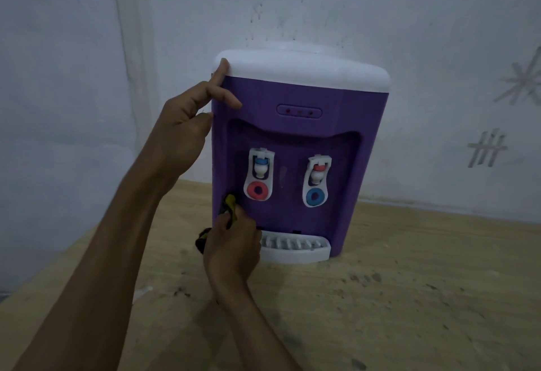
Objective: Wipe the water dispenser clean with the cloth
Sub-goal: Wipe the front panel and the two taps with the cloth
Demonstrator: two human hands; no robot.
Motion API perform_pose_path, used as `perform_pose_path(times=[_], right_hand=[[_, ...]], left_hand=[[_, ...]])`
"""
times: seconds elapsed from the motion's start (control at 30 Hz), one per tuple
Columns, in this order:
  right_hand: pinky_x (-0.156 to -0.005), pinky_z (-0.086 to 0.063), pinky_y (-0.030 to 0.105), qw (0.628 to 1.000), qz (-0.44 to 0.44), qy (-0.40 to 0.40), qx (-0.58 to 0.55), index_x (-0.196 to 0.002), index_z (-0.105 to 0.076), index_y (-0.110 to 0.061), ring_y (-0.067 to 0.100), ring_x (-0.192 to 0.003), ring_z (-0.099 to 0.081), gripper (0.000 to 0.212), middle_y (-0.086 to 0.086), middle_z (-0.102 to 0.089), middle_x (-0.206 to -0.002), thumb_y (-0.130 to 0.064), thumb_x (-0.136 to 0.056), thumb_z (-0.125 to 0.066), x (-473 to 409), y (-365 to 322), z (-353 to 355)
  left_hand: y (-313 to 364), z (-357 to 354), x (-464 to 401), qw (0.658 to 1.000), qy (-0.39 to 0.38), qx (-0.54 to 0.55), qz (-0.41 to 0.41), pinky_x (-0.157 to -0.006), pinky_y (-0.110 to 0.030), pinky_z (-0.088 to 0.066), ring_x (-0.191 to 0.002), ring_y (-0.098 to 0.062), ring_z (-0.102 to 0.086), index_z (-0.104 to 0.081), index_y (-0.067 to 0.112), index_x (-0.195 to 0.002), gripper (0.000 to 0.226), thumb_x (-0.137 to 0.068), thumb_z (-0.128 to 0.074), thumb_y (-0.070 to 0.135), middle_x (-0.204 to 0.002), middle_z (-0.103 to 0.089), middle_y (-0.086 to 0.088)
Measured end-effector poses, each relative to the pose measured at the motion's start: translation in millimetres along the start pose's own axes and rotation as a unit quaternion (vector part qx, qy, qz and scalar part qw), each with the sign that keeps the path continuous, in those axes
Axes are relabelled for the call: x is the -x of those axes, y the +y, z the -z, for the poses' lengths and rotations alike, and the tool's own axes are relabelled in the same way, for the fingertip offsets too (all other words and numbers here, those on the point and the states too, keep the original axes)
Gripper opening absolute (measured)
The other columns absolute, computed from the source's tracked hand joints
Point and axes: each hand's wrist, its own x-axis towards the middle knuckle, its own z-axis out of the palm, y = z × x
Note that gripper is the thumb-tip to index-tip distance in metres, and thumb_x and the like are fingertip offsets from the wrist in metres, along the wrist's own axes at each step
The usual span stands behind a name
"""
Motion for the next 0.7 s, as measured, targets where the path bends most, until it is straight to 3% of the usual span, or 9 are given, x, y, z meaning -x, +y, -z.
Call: perform_pose_path(times=[0.1, 0.2, 0.3, 0.37, 0.57, 0.7], right_hand=[[-0.074, -0.037, 0.020, 0.997, 0.062, 0.041, -0.010, -0.141, -0.057, -0.034, 0.004, -0.093, -0.057, 0.036, -0.007, -0.070, -0.112, -0.035, -0.109, -0.042, -2.1, -12.7, 0.4], [-0.065, -0.036, 0.011, 0.994, 0.093, 0.042, 0.035, -0.150, -0.044, -0.042, -0.003, -0.074, -0.049, 0.041, -0.009, -0.071, -0.108, -0.039, -0.110, -0.039, 5.6, -4.1, 0.0], [-0.082, -0.050, 0.026, 0.993, 0.067, -0.002, 0.101, -0.156, -0.037, -0.038, 0.008, -0.098, -0.063, 0.046, -0.003, -0.070, -0.114, -0.042, -0.110, -0.035, 12.4, 15.0, -6.2], [-0.090, -0.051, 0.031, 0.992, 0.044, -0.019, 0.120, -0.157, -0.037, -0.035, 0.013, -0.109, -0.063, 0.047, -0.002, -0.067, -0.122, -0.042, -0.110, -0.034, 13.3, 20.1, -7.4], [-0.093, -0.049, 0.033, 0.989, 0.039, -0.039, 0.141, -0.158, -0.033, -0.036, 0.013, -0.115, -0.061, 0.048, -0.002, -0.065, -0.128, -0.043, -0.111, -0.033, 14.8, 25.1, -5.4], [-0.094, -0.046, 0.027, 0.995, 0.025, -0.043, 0.087, -0.156, -0.038, -0.039, 0.010, -0.117, -0.058, 0.046, -0.005, -0.064, -0.130, -0.040, -0.111, -0.037, 12.1, 23.8, -1.9]], left_hand=[[2.7, -0.5, 0.0, 1.000, 0.005, -0.004, -0.003, -0.106, -0.017, -0.047, -0.150, 0.003, -0.029, -0.064, 0.026, -0.103, 0.056, -0.093, -0.032, -0.020, -0.159, -0.038, 0.024], [7.6, -2.3, 0.9, 1.000, 0.015, 0.009, 0.002, -0.088, -0.009, -0.050, -0.149, 0.001, -0.032, -0.064, 0.022, -0.103, 0.050, -0.095, -0.034, -0.017, -0.158, -0.041, 0.023], [8.0, -2.9, 0.3, 1.000, 0.015, 0.019, 0.003, -0.086, -0.008, -0.050, -0.149, 0.000, -0.033, -0.064, 0.018, -0.106, 0.046, -0.097, -0.035, -0.015, -0.158, -0.041, 0.021], [6.1, -2.0, -0.8, 1.000, 0.011, 0.020, 0.002, -0.091, -0.008, -0.049, -0.149, 0.000, -0.032, -0.065, 0.020, -0.106, 0.047, -0.096, -0.035, -0.014, -0.158, -0.041, 0.022], [5.3, -2.3, 0.2, 1.000, 0.016, 0.017, 0.000, -0.099, -0.011, -0.048, -0.150, -0.001, -0.032, -0.066, 0.024, -0.105, 0.049, -0.096, -0.036, -0.013, -0.158, -0.041, 0.024], [5.0, -3.6, -0.1, 1.000, 0.016, 0.018, 0.002, -0.098, -0.010, -0.048, -0.149, 0.002, -0.032, -0.067, 0.025, -0.104, 0.049, -0.096, -0.036, -0.013, -0.157, -0.041, 0.026]])
